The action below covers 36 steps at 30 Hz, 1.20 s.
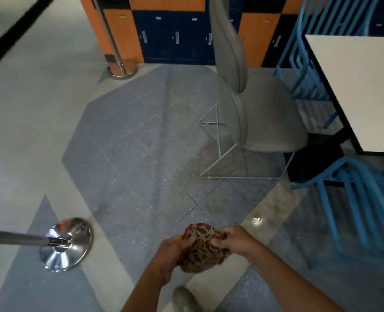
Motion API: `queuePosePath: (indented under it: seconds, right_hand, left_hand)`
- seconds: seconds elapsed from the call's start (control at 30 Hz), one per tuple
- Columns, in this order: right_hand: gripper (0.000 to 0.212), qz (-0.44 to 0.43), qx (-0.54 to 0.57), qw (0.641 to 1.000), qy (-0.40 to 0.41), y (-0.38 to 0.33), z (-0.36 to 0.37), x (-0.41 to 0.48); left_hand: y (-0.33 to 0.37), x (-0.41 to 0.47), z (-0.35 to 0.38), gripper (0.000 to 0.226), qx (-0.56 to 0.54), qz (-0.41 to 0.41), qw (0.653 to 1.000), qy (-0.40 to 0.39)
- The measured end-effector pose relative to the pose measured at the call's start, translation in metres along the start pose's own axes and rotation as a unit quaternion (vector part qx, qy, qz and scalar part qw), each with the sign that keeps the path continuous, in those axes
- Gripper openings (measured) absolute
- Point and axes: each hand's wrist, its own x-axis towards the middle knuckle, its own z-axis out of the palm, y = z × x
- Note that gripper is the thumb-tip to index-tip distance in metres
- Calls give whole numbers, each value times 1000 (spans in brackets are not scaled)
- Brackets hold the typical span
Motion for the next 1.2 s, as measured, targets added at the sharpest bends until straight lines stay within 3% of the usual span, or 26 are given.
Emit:
queuePosePath:
  seconds: [0.23,0.47,0.73,0.83,0.97,1.03,1.1,1.2]
  right_hand:
    - [34,-25,8,999,45,-72,-17,-14]
    - [27,-25,28,998,48,-90,-41,7]
    - [47,17,22,999,-19,-113,-67,62]
    - [41,35,32,999,-12,-129,-70,74]
    - [35,37,29,999,20,-142,-85,76]
    - [35,45,41,998,31,-140,-92,75]
    - [33,45,62,996,42,-135,-100,74]
    - [16,51,108,991,64,-121,-102,75]
  left_hand:
    - [97,-20,1,30,81,37,996,28]
    - [147,3,5,24,173,45,984,25]
    - [215,70,-14,15,374,25,927,-15]
    - [241,98,-15,12,423,9,906,-28]
    - [272,129,9,15,507,7,859,-70]
    - [284,141,27,26,576,13,810,-108]
    - [290,153,46,39,657,31,738,-150]
    - [296,176,70,49,709,46,669,-218]
